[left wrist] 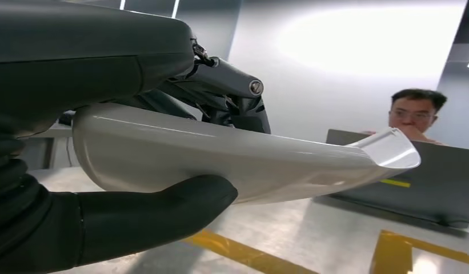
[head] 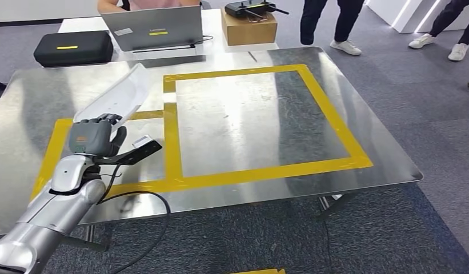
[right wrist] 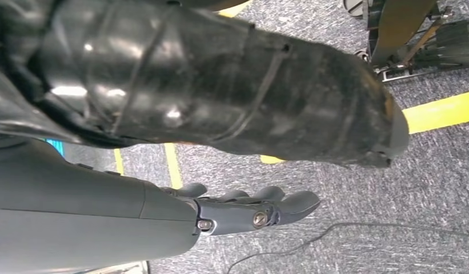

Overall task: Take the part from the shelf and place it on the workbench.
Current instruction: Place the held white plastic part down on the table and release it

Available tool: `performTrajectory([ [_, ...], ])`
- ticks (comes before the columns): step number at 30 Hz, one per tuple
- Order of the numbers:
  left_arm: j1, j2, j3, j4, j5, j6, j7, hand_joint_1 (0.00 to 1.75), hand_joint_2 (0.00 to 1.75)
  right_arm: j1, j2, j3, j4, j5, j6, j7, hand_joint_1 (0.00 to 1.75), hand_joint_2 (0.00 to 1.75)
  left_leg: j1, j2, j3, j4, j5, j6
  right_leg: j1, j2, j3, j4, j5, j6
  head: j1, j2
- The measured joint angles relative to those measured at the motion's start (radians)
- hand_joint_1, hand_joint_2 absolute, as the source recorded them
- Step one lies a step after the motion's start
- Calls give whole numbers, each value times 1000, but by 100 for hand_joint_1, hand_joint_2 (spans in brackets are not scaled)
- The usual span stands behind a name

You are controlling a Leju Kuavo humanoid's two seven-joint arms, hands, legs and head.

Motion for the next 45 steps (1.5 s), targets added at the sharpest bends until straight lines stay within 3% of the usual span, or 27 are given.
performTrajectory([
  [5, 68, 30, 0, -81, 51, -26, -49, 175, 175, 3, 0, -12, 0, 5, -3, 3, 0, 0, 0, 0, 0, 0, 0, 0, 0, 0, 0, 0, -1, 1, 0, 0],
  [12, 112, 54, 0, -150, 65, -63, -55, 175, 175, 3, 0, -27, 0, 8, -3, 4, 0, 0, 0, 0, 0, 0, 0, 0, 0, 0, 0, 0, -1, 1, 0, 0],
  [23, 153, 79, 0, -186, 32, -140, 8, 175, 175, 4, 5, -58, 0, 13, -4, 5, 0, 0, 0, 0, 0, 0, 0, 0, 0, -1, 0, 0, -1, 1, 0, 0],
  [39, 160, 82, 0, -186, -10, -230, 61, 175, 175, 5, 9, -86, 0, 27, -5, 5, 0, 0, 0, 0, 0, 0, 0, 0, 0, -1, 0, 0, -1, 1, 0, 0],
  [40, 160, 82, 0, -186, -10, -232, 61, 154, 175, 5, 9, -87, 0, 28, -5, 5, 0, 0, 0, 0, 0, 0, 0, 0, 0, -1, 0, 0, -1, 1, 0, 0],
  [43, 159, 82, -1, -186, -9, -243, 63, 24, 175, 5, 10, -93, 0, 29, -5, 5, 0, 0, 0, 0, 0, 0, 0, 0, 0, -1, -1, 0, -1, 1, 0, 0],
  [44, 159, 81, -1, -185, -8, -246, 64, 0, 175, 5, 10, -96, 0, 31, -5, 5, 0, 0, 0, 0, 0, 0, 0, 0, 0, -1, -1, 0, -1, 1, 0, 0],
  [45, 158, 81, -1, -185, -5, -250, 66, 0, 175, 5, 10, -97, 0, 33, -5, 5, 0, 0, 0, 0, 0, 0, 0, 0, 0, -1, -1, 0, -1, 1, 0, 0],
])
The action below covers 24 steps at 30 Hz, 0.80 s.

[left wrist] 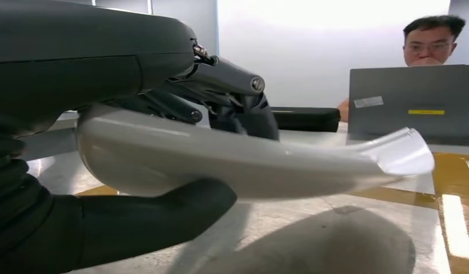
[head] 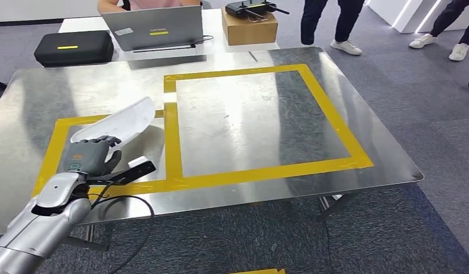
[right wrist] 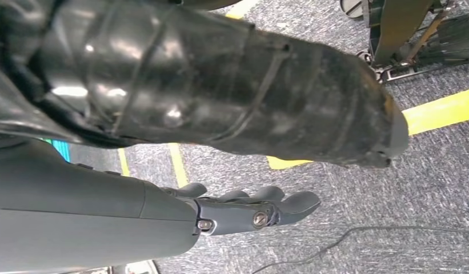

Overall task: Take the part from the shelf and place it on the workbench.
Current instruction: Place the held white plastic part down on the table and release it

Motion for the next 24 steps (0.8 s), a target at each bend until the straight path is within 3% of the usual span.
performTrajectory([
  [5, -4, -3, 0, 0, 12, -9, 11, 0, 175, 0, 0, -5, 0, 8, 0, 0, 0, 0, 0, 0, 0, 0, 0, 0, 0, 0, 0, 0, 0, 0, 0, 0],
  [9, -8, -5, 0, 0, 16, -2, 14, 0, 0, 0, 1, -13, 0, 13, 0, 0, 0, 0, 0, 0, 0, 0, 0, 0, 0, 0, 0, 0, 0, 0, 0, 0],
  [24, -18, -12, 2, -1, 42, 28, 9, 0, 0, 0, 5, -35, 0, 32, 0, 0, 0, 0, 0, 0, 0, 0, 0, 0, 0, 0, 0, 0, 0, 0, 0, 0],
])
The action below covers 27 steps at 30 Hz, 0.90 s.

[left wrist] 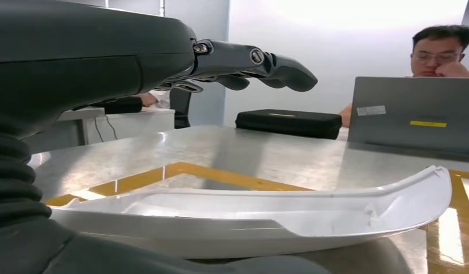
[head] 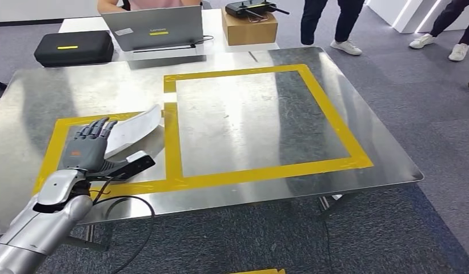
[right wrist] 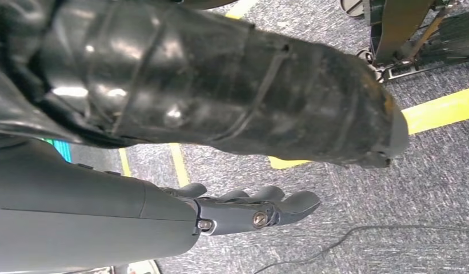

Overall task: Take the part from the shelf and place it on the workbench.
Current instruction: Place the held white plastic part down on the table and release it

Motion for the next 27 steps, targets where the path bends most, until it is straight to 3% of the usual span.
performTrajectory([
  [8, 3, -10, 10, -26, 87, 57, -81, 0, 0, 0, 1, -12, 0, 19, 4, -1, 0, 0, 0, 0, 0, 0, 0, 0, 0, 0, 0, 0, 0, 0, 0, 0],
  [14, 19, -11, 16, -63, 131, 116, -152, 0, 0, -1, 6, -21, 0, 35, 7, -6, 0, 0, -5, 0, 3, 0, 0, 19, -7, -2, 4, -6, 2, 16, 0, 0],
  [16, 21, -10, 16, -76, 138, 121, -163, 0, 0, -2, 7, -24, 0, 40, 8, -6, 0, 0, -1, 1, 9, -14, 13, 30, -6, 1, -7, 22, -28, 18, 1, 0],
  [19, 26, -11, 16, -86, 146, 125, -174, 0, 0, -2, 8, -27, 0, 45, 8, -6, 0, 0, -2, 2, 7, -21, 21, 38, -3, 7, -77, 199, -136, 16, 4, 0],
  [20, 29, -12, 16, -87, 147, 125, -176, 0, 0, -1, 8, -28, 0, 46, 8, -6, 0, 0, -3, 2, 5, -20, 22, 38, -3, 7, -99, 255, -157, 16, 3, 0],
  [21, 32, -14, 16, -87, 148, 125, -177, 0, 0, -1, 8, -29, 0, 47, 9, -6, 0, 0, -4, 2, 4, -19, 23, 38, -3, 7, -107, 281, -158, 17, 4, 0],
  [22, 35, -14, 16, -87, 148, 125, -178, 0, 0, 0, 8, -30, 0, 47, 9, -6, 0, 0, -4, 2, 2, -18, 23, 37, -4, 7, -96, 267, -140, 18, 4, 0],
  [25, 36, -15, 16, -90, 152, 126, -182, 0, 0, -3, 8, -35, 0, 51, 9, -6, 0, 0, -2, 0, -7, -6, 25, 26, -6, 9, 11, 80, -58, 16, 4, 0],
  [27, 35, -14, 16, -96, 154, 128, -188, 0, 0, -5, 8, -38, 0, 54, 10, -6, 0, 0, -4, -1, -16, 4, 28, 11, -4, 13, 47, 15, -45, 11, 4, 0],
])
